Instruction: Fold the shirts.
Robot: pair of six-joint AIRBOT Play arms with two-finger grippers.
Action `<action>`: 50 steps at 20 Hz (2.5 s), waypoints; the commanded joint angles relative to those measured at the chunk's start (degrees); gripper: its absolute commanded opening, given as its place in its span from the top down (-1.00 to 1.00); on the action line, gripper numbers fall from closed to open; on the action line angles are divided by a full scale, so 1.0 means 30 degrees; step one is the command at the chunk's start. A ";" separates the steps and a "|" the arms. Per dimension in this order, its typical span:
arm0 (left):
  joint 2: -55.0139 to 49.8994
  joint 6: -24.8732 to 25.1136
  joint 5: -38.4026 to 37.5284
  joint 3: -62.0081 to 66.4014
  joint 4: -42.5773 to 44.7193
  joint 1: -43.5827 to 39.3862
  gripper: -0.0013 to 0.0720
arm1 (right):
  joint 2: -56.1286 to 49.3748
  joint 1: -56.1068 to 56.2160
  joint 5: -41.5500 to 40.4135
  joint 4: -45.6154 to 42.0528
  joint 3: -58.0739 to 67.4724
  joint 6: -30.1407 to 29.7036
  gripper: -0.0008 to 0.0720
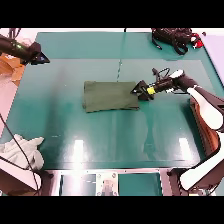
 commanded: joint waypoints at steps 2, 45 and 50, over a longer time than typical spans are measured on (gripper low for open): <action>0.0007 -0.0007 0.0051 0.0015 0.0321 0.0007 0.90 | -0.0576 0.1596 -0.1559 0.3490 0.0226 -0.1413 0.13; 0.0044 0.0372 -0.1632 -0.0670 -0.0525 0.0007 0.90 | 1.6291 -2.3467 0.5588 -1.4812 -0.6346 0.9457 -0.72; 0.1486 0.0685 -0.1013 -0.0729 -0.1333 -0.0335 0.90 | 1.6276 -1.8484 0.1297 -0.7526 -0.4612 0.6907 0.92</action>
